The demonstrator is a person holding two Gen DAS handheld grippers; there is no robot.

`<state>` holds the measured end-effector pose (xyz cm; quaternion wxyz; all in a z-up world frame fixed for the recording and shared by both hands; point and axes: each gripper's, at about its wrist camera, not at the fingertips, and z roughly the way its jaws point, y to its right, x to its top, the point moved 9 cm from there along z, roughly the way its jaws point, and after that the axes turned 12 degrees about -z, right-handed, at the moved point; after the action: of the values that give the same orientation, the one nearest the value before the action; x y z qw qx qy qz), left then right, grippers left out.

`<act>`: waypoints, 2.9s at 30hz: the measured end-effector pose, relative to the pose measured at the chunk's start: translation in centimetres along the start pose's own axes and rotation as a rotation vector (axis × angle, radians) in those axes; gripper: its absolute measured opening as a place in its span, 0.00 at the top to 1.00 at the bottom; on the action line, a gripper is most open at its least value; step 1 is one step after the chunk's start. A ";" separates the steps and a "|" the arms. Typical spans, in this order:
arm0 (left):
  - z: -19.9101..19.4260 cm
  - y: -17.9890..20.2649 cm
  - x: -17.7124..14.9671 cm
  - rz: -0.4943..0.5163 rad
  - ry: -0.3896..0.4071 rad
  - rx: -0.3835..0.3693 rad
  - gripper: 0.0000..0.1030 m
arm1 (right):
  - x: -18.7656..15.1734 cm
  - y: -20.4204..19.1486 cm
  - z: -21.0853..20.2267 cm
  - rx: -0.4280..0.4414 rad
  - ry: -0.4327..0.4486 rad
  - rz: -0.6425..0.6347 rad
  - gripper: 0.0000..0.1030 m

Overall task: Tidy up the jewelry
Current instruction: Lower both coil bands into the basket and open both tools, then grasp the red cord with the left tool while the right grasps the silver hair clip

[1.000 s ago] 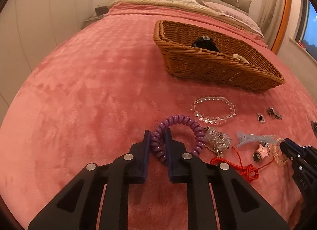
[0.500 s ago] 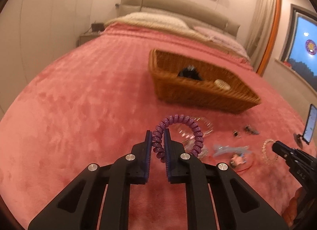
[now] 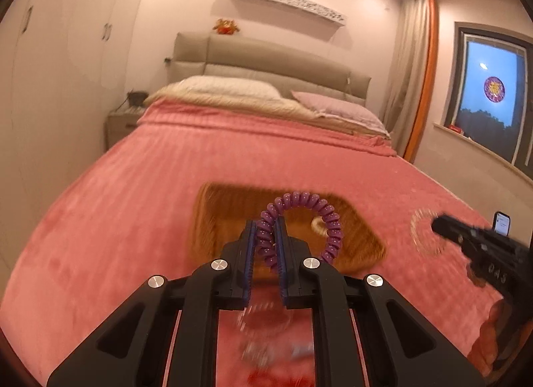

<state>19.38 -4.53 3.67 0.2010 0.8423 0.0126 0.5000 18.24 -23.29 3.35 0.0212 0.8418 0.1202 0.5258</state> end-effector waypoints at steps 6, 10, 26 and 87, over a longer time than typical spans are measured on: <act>7.1 0.4 2.1 0.024 -0.048 0.059 0.90 | 2.8 0.9 7.5 0.001 -0.062 -0.010 0.92; 13.0 -1.5 1.6 0.001 -0.183 0.110 0.90 | 1.5 1.1 13.3 0.025 -0.175 0.016 0.92; 17.0 -5.8 -0.2 -0.055 -0.293 0.195 0.76 | -4.2 0.5 21.0 0.076 -0.464 0.039 0.92; -1.3 -4.6 -17.1 0.008 -0.379 0.241 0.78 | -14.9 -0.7 8.3 0.334 -0.412 0.104 0.65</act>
<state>10.57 -3.74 -11.74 0.0958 0.9391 0.0308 0.3287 19.31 -25.18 -13.59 -0.1209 0.9280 0.1551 0.3165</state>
